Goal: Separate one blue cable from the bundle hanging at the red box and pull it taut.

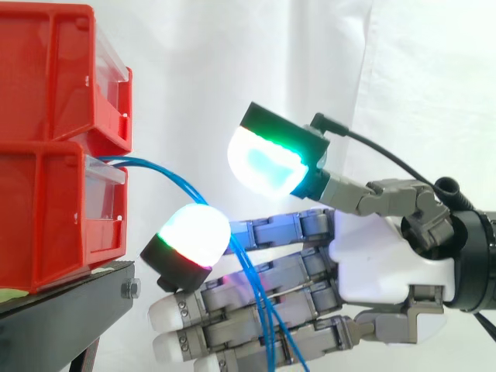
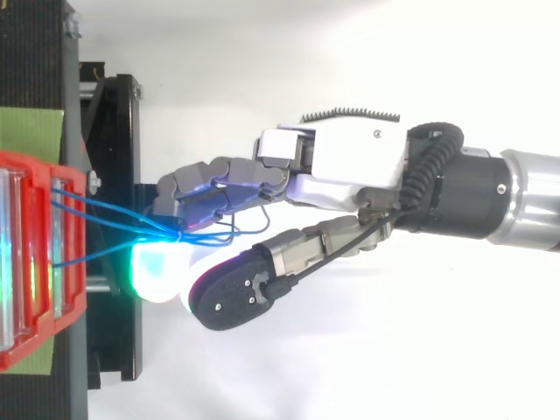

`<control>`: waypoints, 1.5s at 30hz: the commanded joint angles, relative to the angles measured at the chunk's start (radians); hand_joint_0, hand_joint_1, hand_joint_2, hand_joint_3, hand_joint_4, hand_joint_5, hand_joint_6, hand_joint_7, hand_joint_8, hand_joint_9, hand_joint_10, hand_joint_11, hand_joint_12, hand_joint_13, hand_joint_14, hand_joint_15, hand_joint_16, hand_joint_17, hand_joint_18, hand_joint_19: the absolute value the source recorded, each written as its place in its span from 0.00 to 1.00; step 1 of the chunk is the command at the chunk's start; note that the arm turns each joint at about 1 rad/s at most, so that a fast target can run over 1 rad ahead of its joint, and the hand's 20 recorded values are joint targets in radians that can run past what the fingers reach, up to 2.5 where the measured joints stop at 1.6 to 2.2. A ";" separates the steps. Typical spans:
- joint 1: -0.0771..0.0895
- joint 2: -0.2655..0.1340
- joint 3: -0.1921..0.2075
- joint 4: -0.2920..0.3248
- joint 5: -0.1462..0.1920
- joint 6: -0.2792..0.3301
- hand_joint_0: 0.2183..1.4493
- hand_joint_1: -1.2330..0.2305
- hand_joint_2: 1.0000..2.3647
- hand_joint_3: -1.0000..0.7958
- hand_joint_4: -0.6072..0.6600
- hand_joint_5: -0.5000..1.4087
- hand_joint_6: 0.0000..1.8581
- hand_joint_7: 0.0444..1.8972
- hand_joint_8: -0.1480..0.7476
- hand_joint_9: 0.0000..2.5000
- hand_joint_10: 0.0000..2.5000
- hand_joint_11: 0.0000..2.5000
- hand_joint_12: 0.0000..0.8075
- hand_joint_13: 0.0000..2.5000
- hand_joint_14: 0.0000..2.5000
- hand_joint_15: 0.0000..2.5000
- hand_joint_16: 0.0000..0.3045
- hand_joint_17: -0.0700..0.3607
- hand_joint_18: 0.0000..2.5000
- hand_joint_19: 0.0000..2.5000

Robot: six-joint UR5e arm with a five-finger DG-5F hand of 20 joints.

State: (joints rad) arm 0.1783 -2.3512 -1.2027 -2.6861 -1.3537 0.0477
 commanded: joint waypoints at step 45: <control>-0.028 -0.079 0.041 0.046 0.013 -0.057 0.28 0.43 0.00 0.28 0.70 0.18 0.27 0.57 0.53 0.22 0.00 0.05 0.33 0.18 0.00 0.02 0.08 0.30 0.13 0.00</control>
State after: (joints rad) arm 0.1571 -2.4297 -1.1613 -2.6336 -1.3394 -0.0091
